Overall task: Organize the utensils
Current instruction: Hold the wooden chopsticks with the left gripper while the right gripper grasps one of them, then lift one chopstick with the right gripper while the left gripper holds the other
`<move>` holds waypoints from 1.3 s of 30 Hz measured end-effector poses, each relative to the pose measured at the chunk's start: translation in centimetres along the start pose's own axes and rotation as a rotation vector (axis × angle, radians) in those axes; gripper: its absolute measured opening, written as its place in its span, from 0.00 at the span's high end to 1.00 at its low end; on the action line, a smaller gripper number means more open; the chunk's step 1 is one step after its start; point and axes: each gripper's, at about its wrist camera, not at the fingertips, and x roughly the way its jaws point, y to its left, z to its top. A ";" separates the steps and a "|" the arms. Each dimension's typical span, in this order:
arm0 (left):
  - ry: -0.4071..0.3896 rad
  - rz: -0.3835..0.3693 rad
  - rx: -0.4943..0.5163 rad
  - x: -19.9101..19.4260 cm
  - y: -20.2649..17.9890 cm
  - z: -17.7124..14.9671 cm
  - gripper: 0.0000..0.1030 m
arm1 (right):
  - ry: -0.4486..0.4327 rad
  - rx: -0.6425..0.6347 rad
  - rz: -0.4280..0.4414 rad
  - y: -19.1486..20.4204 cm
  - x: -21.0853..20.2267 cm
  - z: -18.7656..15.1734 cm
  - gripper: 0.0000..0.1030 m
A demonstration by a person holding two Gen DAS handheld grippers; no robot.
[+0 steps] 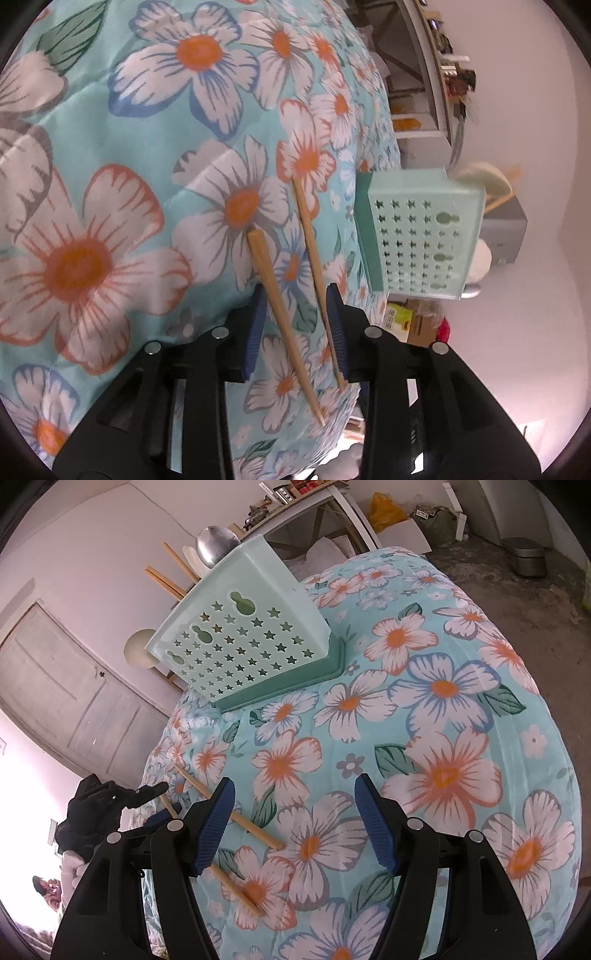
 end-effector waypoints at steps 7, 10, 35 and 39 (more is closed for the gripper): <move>-0.062 0.074 0.086 0.0 -0.6 0.0 0.84 | 0.001 -0.005 0.000 0.1 -0.1 -0.2 0.36; -0.074 0.093 0.134 0.0 -0.7 -0.3 0.89 | 0.000 -0.007 -0.003 0.1 -0.1 -0.1 0.36; -0.274 0.212 0.713 -2.9 -2.6 -5.0 0.78 | 0.094 -0.367 0.142 11.4 3.8 1.4 0.49; -0.280 0.195 0.710 -3.1 -2.1 -5.0 0.78 | 0.181 -0.489 0.179 14.6 6.6 1.8 0.55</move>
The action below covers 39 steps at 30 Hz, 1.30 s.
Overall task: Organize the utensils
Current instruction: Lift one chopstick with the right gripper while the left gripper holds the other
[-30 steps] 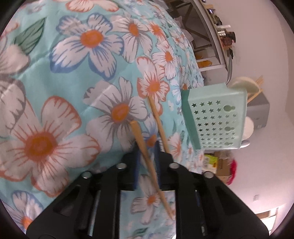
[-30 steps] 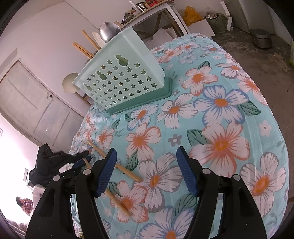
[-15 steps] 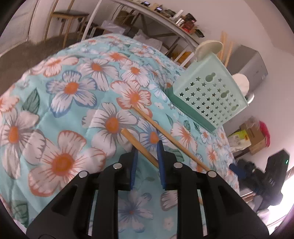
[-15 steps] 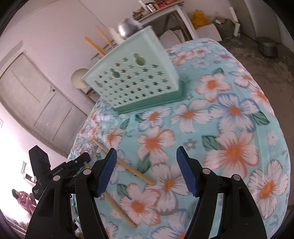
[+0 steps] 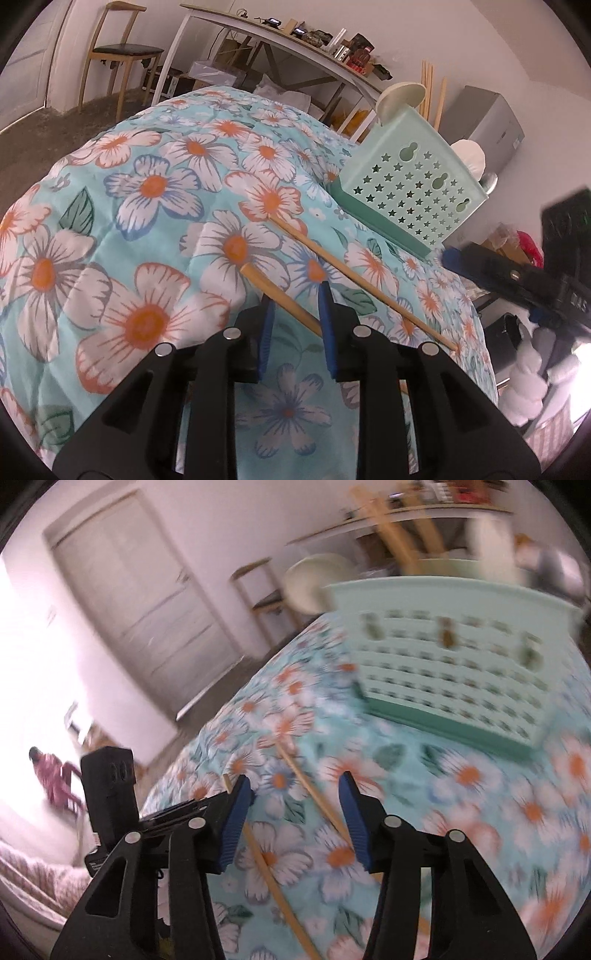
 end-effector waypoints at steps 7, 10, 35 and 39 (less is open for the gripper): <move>-0.021 -0.026 -0.001 0.0 0.4 -0.5 0.77 | 0.129 -0.125 0.013 1.0 4.9 2.4 0.65; -0.028 -0.029 0.008 0.1 0.4 -0.6 0.75 | 0.172 -0.177 0.011 1.3 6.5 3.0 0.67; -0.031 -0.047 0.005 0.2 0.7 -0.6 0.75 | 0.076 -0.252 -0.157 1.6 6.2 5.9 0.94; -0.030 -0.040 0.008 0.3 0.6 -0.6 0.75 | -0.072 -0.233 -0.224 1.6 0.8 7.0 0.94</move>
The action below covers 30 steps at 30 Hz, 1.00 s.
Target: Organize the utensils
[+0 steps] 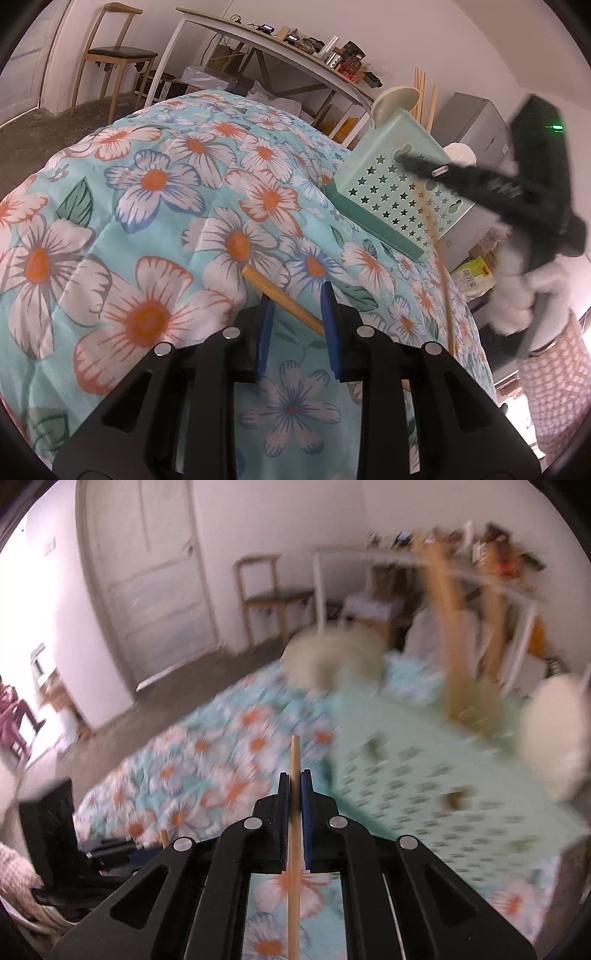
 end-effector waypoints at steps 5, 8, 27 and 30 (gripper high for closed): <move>0.012 0.020 0.005 0.1 -0.6 0.3 0.76 | -0.151 0.058 -0.063 -1.2 -5.6 0.3 0.94; 0.023 0.041 0.010 0.0 -1.1 0.7 0.77 | -0.190 0.083 -0.083 -1.5 -7.4 -0.4 0.94; -0.159 0.064 0.163 -5.2 -9.0 7.7 0.90 | -0.344 0.188 -0.117 -2.7 -14.4 -4.2 0.94; -0.176 0.110 0.210 -5.7 -10.4 8.5 0.91 | -0.366 0.197 -0.109 -2.8 -15.1 -4.6 0.94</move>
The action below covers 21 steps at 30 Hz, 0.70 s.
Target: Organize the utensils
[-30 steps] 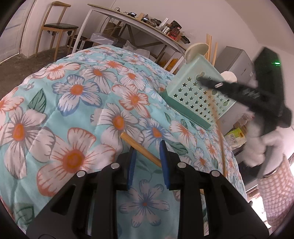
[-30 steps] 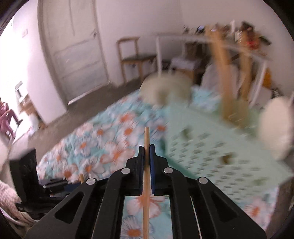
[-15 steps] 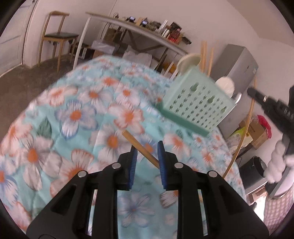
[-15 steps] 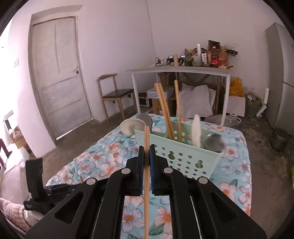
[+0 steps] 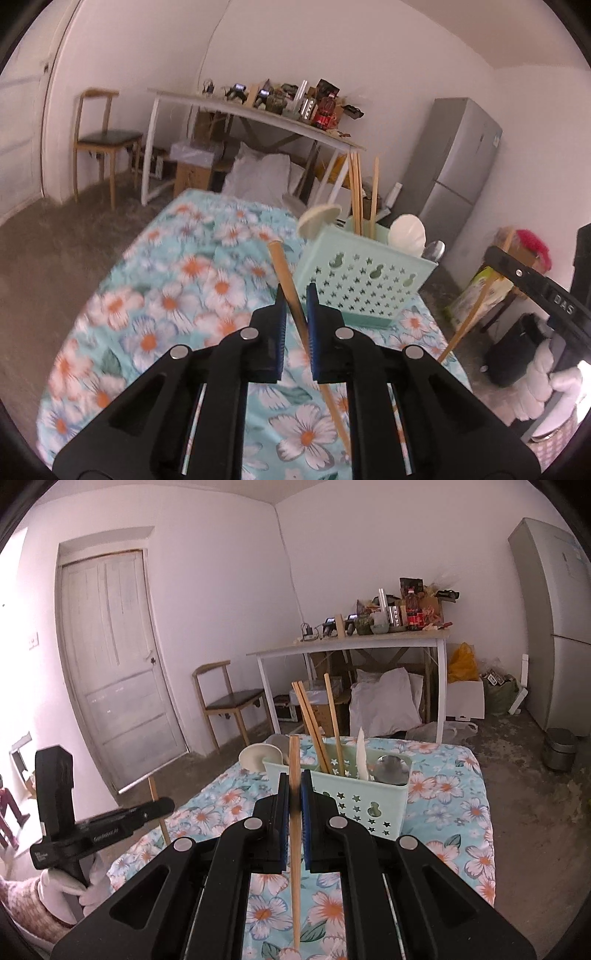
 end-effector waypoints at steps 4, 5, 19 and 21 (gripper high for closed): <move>-0.020 0.057 0.065 -0.4 -1.3 1.3 0.92 | -0.017 0.006 0.008 -0.2 -0.5 -0.1 0.94; -0.025 0.074 0.083 -0.5 -1.7 1.6 0.93 | -0.021 0.006 0.010 -0.2 -0.7 -0.1 0.94; -0.056 0.155 0.160 -1.1 -3.4 3.1 0.95 | -0.068 -0.007 0.033 0.6 -2.1 0.5 0.94; -0.059 0.157 0.164 -1.2 -3.6 3.0 0.95 | -0.073 -0.010 0.035 0.6 -2.3 0.6 0.94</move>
